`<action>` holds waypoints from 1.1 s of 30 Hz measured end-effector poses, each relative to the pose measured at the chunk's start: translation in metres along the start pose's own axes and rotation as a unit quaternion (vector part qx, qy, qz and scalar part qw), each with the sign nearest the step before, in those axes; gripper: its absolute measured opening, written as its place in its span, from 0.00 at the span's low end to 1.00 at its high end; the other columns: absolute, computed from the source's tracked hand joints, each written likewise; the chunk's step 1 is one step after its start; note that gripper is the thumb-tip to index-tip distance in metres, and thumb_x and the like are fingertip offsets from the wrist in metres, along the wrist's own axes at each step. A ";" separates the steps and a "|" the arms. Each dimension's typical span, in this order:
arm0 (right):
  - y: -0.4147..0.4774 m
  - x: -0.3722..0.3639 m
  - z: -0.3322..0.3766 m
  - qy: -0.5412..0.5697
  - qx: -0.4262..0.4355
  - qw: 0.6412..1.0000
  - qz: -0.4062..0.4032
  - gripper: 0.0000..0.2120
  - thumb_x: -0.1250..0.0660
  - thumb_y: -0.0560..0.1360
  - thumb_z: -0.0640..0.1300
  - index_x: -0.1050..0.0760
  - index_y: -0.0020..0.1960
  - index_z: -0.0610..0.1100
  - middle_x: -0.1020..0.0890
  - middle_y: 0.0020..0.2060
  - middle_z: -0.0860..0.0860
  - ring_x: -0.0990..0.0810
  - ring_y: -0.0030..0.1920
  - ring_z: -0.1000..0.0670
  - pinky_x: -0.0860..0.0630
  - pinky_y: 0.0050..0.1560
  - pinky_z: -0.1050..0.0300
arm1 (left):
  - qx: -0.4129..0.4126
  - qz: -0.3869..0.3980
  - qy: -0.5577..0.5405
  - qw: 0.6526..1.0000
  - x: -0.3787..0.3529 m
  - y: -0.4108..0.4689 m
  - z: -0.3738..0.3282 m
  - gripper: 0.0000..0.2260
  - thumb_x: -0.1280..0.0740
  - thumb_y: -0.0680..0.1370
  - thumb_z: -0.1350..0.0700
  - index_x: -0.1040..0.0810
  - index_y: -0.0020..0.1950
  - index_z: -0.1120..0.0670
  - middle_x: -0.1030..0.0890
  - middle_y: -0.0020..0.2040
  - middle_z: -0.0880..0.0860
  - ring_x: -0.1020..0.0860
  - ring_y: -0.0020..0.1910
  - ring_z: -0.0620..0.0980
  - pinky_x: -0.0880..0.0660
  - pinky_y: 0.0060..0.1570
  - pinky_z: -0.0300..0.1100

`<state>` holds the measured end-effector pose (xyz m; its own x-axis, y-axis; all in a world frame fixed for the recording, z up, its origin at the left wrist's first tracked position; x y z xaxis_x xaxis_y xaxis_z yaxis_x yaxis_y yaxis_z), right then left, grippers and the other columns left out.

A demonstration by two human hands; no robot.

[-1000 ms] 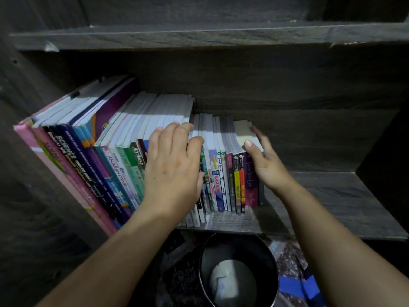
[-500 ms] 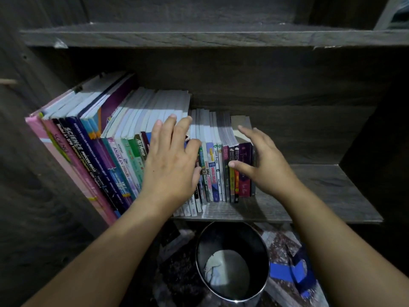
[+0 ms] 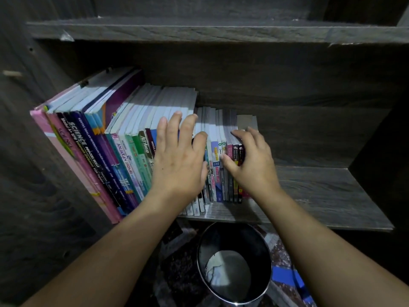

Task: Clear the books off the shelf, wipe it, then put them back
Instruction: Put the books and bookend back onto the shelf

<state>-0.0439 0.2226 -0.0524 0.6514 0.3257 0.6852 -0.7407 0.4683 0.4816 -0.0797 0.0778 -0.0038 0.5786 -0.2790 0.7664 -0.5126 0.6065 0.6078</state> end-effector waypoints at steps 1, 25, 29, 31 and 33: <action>0.000 -0.002 0.001 0.004 -0.001 1.000 -0.006 0.27 0.29 0.72 0.54 0.32 0.68 0.52 0.34 0.71 0.47 0.38 0.72 0.41 0.35 0.70 0.42 | -0.002 -0.002 0.000 1.000 0.000 0.000 0.000 0.23 0.27 0.69 0.48 0.23 0.60 0.57 0.33 0.69 0.61 0.41 0.72 0.63 0.55 0.73 0.58; -0.001 -0.013 0.026 -0.134 0.054 0.989 0.013 0.32 0.32 0.70 0.63 0.38 0.72 0.63 0.38 0.74 0.46 0.44 0.74 0.39 0.47 0.68 0.26 | -0.027 -0.070 -0.088 0.993 0.009 -0.020 0.020 0.36 0.26 0.67 0.44 0.37 0.67 0.58 0.36 0.70 0.60 0.40 0.73 0.61 0.52 0.75 0.54; -0.002 -0.013 0.028 -0.126 0.041 0.991 0.006 0.30 0.31 0.70 0.62 0.35 0.70 0.61 0.37 0.74 0.47 0.43 0.74 0.40 0.46 0.68 0.26 | -0.063 -0.060 -0.076 0.993 0.015 -0.023 0.027 0.42 0.26 0.67 0.41 0.40 0.71 0.59 0.34 0.71 0.61 0.39 0.74 0.60 0.50 0.76 0.53; -0.001 -0.012 0.028 -0.119 0.034 0.992 0.009 0.32 0.32 0.68 0.66 0.35 0.70 0.62 0.38 0.74 0.47 0.44 0.74 0.41 0.47 0.69 0.27 | -0.059 -0.054 -0.053 0.995 0.017 -0.025 0.030 0.46 0.25 0.66 0.39 0.42 0.73 0.60 0.35 0.72 0.61 0.40 0.74 0.61 0.52 0.75 0.54; 0.000 -0.011 0.028 -0.118 0.022 0.993 0.009 0.34 0.34 0.67 0.70 0.34 0.69 0.62 0.38 0.74 0.48 0.44 0.74 0.42 0.47 0.69 0.29 | -0.025 -0.044 -0.016 0.999 0.017 -0.025 0.036 0.50 0.26 0.64 0.35 0.44 0.74 0.60 0.38 0.72 0.59 0.43 0.75 0.61 0.56 0.73 0.60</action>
<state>-0.0557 0.1953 -0.0449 0.5853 0.1304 0.8003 -0.7617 0.4269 0.4875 -0.0796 0.0310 0.0012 0.5986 -0.3564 0.7174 -0.4277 0.6151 0.6624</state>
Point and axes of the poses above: each hand's wrist, its own y-axis towards the middle knuckle, its own x-axis out of the back of the hand, z = x × y, the point moved 10 cm from there along y, towards the middle knuckle
